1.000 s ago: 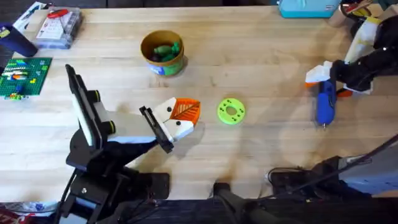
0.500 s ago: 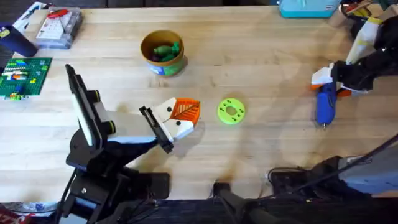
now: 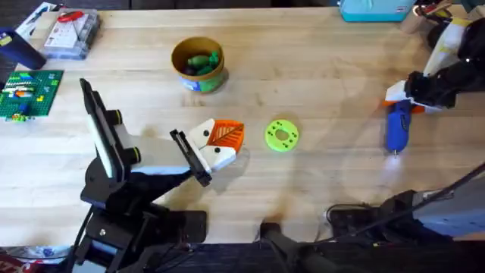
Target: Pick up the gripper from the table and insert it into the empty holder that is missing its gripper. Then pick up a screw, insert it into the mounting hole, and use the screwdriver to tighten it. Finally, clean up the table by picking up the vegetable and placing it into the bucket.
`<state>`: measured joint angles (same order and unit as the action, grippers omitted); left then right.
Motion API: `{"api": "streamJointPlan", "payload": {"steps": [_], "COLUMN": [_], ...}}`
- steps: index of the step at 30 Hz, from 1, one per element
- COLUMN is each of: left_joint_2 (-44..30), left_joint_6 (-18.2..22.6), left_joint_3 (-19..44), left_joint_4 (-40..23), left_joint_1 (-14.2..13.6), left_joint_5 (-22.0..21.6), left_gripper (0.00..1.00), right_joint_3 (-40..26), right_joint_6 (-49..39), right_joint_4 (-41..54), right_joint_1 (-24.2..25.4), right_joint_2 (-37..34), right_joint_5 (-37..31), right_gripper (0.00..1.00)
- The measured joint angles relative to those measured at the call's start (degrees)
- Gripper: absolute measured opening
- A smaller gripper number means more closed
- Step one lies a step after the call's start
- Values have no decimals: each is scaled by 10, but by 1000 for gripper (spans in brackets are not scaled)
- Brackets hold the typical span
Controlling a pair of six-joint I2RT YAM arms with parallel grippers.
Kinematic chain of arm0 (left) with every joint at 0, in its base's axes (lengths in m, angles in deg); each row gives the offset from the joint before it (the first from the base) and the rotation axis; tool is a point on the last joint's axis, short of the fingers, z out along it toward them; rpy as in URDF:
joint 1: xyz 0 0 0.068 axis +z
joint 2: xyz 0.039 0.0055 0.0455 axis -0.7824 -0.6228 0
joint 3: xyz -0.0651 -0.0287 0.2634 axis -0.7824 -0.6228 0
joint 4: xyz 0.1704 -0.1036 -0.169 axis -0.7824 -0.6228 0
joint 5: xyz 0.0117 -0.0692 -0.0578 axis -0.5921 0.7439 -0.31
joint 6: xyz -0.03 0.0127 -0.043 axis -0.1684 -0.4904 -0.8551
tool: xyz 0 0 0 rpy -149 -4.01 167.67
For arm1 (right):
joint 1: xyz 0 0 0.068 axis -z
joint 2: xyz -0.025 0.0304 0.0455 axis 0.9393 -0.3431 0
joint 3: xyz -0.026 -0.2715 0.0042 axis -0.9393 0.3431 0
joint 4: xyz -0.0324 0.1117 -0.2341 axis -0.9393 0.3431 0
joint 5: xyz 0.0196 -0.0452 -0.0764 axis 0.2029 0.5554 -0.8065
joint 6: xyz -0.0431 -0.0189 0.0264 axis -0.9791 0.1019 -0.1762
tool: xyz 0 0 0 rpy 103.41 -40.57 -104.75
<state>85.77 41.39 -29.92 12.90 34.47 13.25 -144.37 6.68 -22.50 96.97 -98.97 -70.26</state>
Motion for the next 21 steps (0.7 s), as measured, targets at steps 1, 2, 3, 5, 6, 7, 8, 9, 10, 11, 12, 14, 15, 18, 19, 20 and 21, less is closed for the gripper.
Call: {"api": "streamJointPlan", "payload": {"steps": [1,2,3,5,6,7,8,9,10,11,12,14,15,18,19,20,21], "left_joint_2": [0,0,0,0,0,0,0,0,0,0,0,0,0,0,0,0,0], "left_joint_6": [0,0,0,0,0,0,0,0,0,0,0,0,0,0,0,0,0], "left_joint_3": [0,0,0,0,0,0,0,0,0,0,0,0,0,0,0,0,0], "left_joint_4": [0,0,0,0,0,0,0,0,0,0,0,0,0,0,0,0,0], "left_joint_1": [0,0,0,0,0,0,0,0,0,0,0,0,0,0,0,0,0], "left_joint_5": [0,0,0,0,0,0,0,0,0,0,0,0,0,0,0,0,0], "left_gripper": [14,14,14,14,14,14,14,14,14,14,14,14,14,14,14,14,14], "right_joint_3": [0,0,0,0,-1,-3,-6,-8,-12,-17,-22,-36,-45,-81,-92,-102,-112], "right_joint_6": [0,-2,-3,-3,-3,-3,-3,-3,-3,-3,-3,-3,-3,-3,-3,-3,-3], "right_joint_4": [-3,-5,-8,-7,-3,5,16,29,42,55,66,88,96,110,111,113,115], "right_joint_1": [0,0,0,1,1,0,0,-1,-2,-3,-4,-5,-6,-8,-9,-11,-13], "right_joint_2": [0,-2,-3,-3,-3,-3,-3,-4,-4,-6,-7,-8,-8,-8,-6,-3,1], "right_joint_5": [1,2,2,3,4,6,11,16,19,22,25,30,31,38,42,47,53], "right_gripper": [287,192,98,24,25,26,26,26,25,25,25,25,25,25,25,25,25]}}
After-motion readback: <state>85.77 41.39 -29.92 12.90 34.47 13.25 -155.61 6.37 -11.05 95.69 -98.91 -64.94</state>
